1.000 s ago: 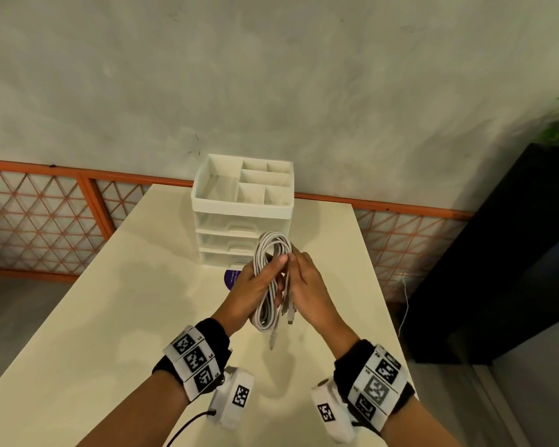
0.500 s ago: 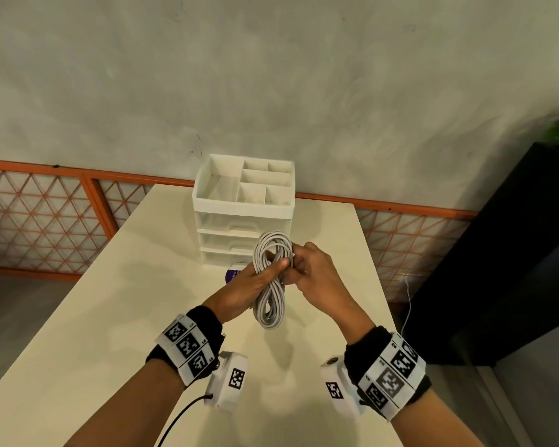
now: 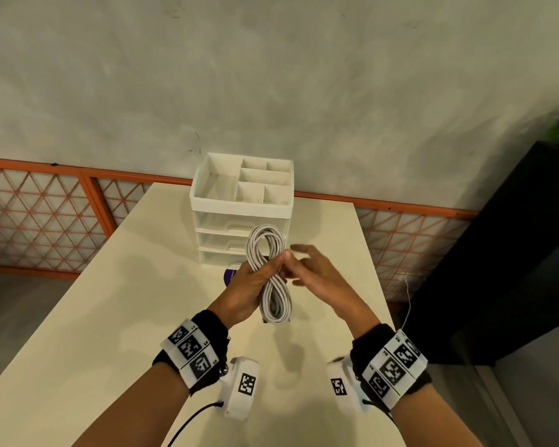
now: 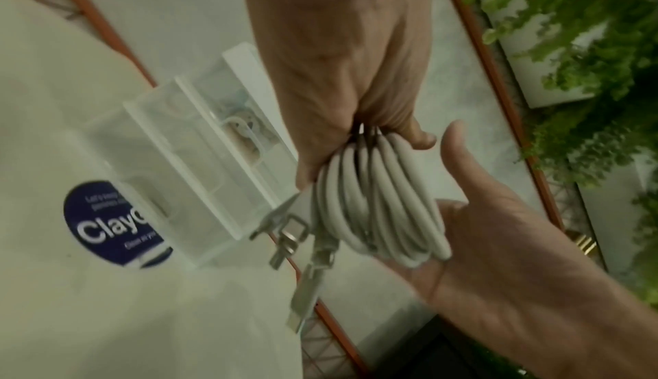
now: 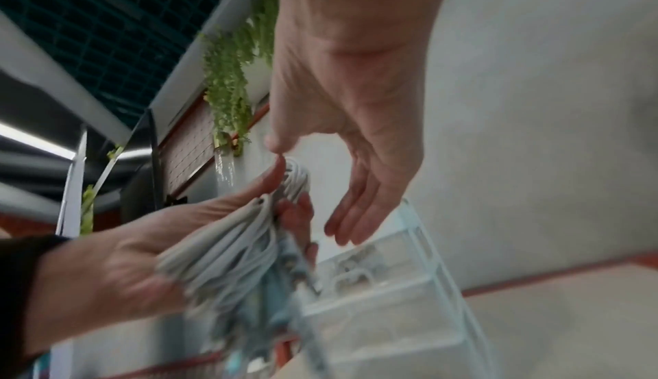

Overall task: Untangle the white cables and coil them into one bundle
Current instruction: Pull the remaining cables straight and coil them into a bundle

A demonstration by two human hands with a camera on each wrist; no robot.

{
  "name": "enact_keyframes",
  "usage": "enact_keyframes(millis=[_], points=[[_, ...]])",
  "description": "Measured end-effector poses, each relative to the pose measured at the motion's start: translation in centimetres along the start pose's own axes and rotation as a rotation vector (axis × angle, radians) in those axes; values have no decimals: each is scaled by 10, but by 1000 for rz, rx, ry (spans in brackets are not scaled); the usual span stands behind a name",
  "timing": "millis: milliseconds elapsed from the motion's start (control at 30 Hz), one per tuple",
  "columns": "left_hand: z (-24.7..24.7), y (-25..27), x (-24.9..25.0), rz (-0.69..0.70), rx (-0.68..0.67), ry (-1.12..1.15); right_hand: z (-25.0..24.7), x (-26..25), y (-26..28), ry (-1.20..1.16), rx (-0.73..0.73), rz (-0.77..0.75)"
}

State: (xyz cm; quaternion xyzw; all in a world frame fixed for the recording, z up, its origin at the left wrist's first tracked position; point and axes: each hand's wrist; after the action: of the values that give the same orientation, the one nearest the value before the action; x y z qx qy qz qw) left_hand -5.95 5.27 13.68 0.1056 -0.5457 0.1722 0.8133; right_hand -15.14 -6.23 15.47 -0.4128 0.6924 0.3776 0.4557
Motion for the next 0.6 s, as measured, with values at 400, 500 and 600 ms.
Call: enact_keyframes(millis=[400,500,600], points=[[-5,-2,4,-134,-74,3,17,3,2,-9,-456,204],[-7,0,0,-144,-44,163,23,6,5,-2,-467,197],[-10,1,-2,-48,-24,353,24,10,6,7,-479,233]])
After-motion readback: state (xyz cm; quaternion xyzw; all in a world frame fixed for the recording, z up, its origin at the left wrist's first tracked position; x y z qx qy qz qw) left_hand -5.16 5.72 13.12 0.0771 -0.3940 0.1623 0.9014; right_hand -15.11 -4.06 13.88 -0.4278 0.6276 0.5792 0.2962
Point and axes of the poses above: each hand's wrist, its own y-axis away from the middle knuckle, its own z-axis out of the palm, x = y × z, and after that the axes turned 8 degrees about -x, right-handed
